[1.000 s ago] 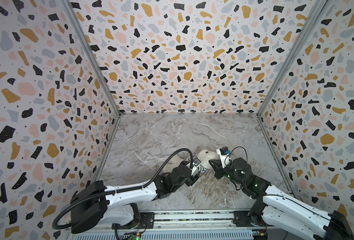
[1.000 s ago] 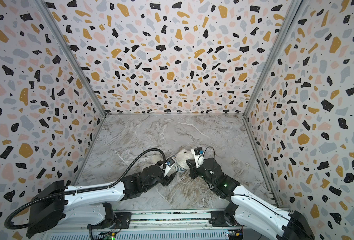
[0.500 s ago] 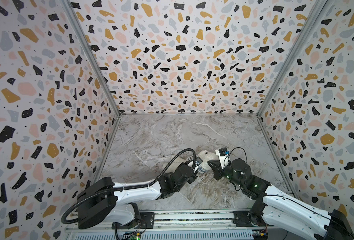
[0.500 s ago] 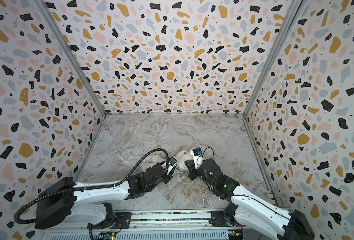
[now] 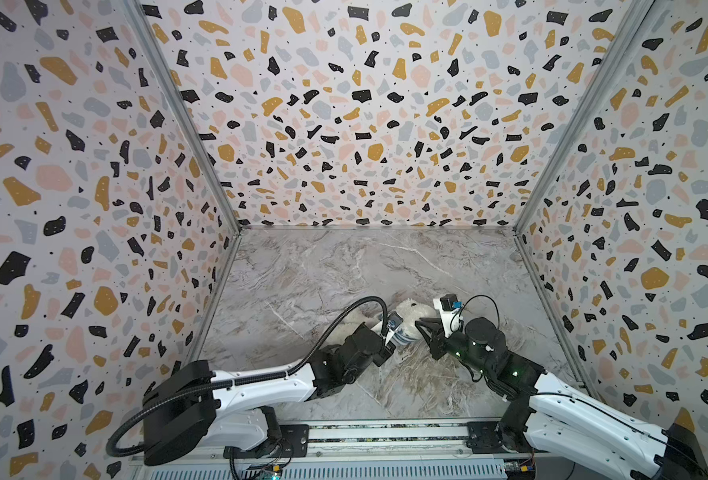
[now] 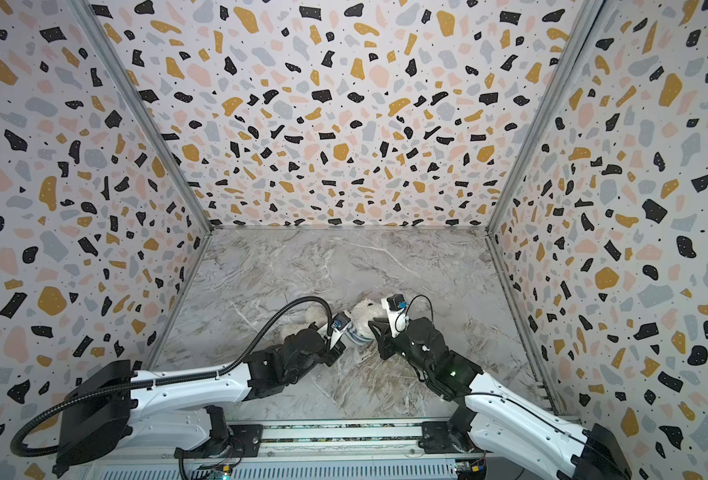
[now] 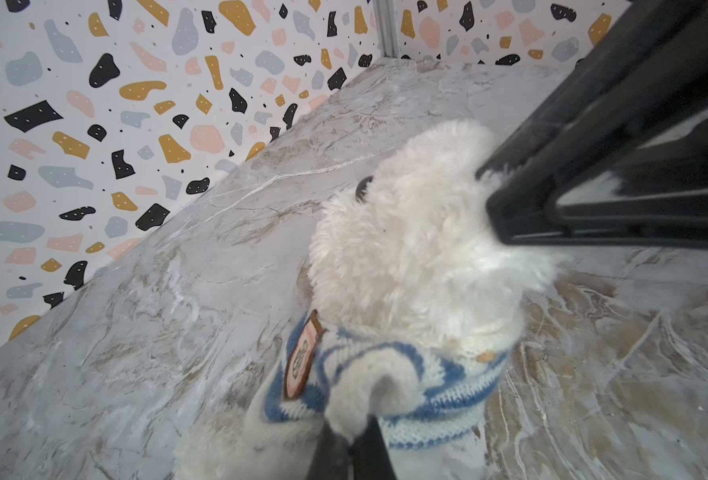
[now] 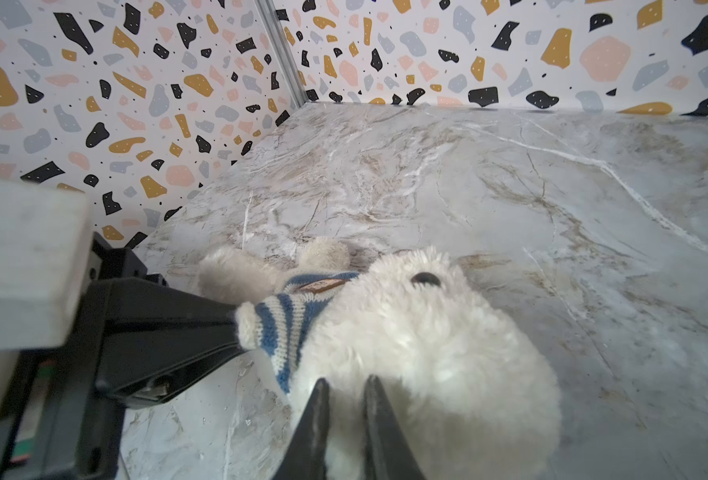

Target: Dress the teddy bear

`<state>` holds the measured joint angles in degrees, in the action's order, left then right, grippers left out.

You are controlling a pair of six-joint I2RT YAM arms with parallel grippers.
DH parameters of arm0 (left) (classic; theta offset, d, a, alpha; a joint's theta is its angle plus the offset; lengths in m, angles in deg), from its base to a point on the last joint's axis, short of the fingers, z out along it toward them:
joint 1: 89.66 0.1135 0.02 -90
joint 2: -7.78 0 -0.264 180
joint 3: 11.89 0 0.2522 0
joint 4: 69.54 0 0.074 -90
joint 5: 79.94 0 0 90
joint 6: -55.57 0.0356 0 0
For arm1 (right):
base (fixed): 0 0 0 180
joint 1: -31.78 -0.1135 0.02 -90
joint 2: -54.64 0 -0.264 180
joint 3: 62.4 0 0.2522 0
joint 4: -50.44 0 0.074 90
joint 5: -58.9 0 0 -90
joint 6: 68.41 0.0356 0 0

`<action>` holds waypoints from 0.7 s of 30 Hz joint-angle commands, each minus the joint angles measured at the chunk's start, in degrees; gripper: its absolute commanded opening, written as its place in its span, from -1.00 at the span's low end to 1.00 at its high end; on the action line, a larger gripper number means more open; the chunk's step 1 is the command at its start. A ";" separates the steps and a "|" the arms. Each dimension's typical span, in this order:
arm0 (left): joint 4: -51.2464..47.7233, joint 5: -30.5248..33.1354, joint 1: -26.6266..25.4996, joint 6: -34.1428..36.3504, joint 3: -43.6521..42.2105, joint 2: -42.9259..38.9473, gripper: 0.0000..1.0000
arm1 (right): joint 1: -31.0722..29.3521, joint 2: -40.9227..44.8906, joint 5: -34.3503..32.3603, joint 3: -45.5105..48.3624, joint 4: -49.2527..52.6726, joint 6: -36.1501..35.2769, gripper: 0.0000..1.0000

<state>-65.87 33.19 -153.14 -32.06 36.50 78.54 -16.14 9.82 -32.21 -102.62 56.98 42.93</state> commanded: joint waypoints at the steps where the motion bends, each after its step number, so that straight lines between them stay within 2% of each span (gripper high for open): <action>1: -0.25 -2.25 0.03 -0.61 0.41 -3.99 -1.00 | -0.42 2.65 -1.00 -1.96 0.31 -2.05 -0.50; 4: -2.64 -5.38 0.18 -0.70 0.67 -6.89 -1.00 | -0.51 4.35 -0.91 -1.66 0.91 -3.43 -0.35; 8: -6.99 -12.91 1.08 -1.07 2.37 -8.33 -1.00 | -1.03 5.69 -0.45 -1.33 2.29 -4.25 -0.15; 12: -5.72 -24.33 4.44 -2.76 3.26 -5.06 -1.00 | -1.39 7.52 -2.27 0.46 2.92 -3.69 0.12; 14: -3.52 -27.61 6.95 -4.17 2.87 -2.06 -1.00 | -1.39 8.08 -3.70 1.47 2.88 -3.15 0.22; 17: 1.32 -32.89 11.24 -6.41 2.66 1.23 -1.00 | -1.30 6.63 -5.11 1.84 3.64 -3.37 0.24; 21: 4.04 -34.06 14.47 -6.24 5.02 5.85 -1.00 | 0.15 2.52 -6.14 2.27 2.61 -3.59 0.26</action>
<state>-67.71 3.34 -140.42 -37.11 38.51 82.23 -16.95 14.56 -36.43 -101.11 59.53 39.63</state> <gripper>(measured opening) 0.054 0.628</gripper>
